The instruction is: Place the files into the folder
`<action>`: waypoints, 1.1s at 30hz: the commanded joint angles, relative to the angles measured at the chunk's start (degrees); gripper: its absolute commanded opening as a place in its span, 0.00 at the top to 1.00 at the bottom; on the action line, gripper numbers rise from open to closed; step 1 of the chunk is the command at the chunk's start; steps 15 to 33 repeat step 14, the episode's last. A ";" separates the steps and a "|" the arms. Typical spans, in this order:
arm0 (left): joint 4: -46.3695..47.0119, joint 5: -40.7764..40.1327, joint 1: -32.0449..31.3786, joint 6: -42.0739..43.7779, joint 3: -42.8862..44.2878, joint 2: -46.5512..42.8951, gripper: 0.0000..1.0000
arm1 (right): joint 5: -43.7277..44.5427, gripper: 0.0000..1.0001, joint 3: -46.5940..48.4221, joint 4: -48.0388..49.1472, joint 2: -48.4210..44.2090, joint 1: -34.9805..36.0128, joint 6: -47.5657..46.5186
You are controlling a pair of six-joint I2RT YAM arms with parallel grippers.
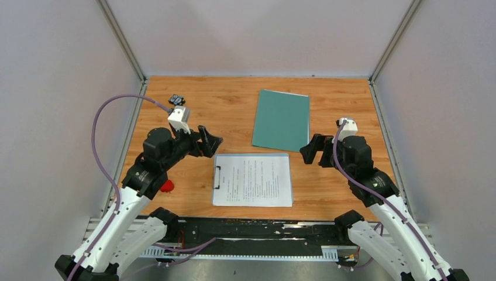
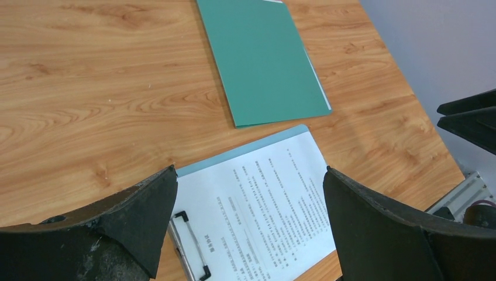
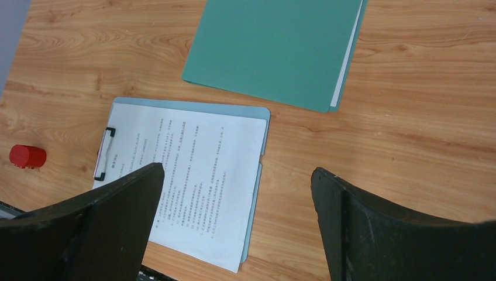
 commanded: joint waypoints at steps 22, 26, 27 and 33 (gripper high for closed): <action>2.28 -1.12 -0.17 -0.38 0.95 0.67 0.00 | 1.22 0.01 -0.13 0.28 -2.38 -0.08 -0.47; 2.28 -1.12 -0.17 -0.38 0.95 0.67 0.00 | 1.22 0.01 -0.13 0.28 -2.38 -0.08 -0.47; 2.28 -1.12 -0.17 -0.38 0.95 0.67 0.00 | 1.22 0.01 -0.13 0.28 -2.38 -0.08 -0.47; 2.28 -1.12 -0.17 -0.38 0.95 0.67 0.00 | 1.22 0.01 -0.13 0.28 -2.38 -0.08 -0.47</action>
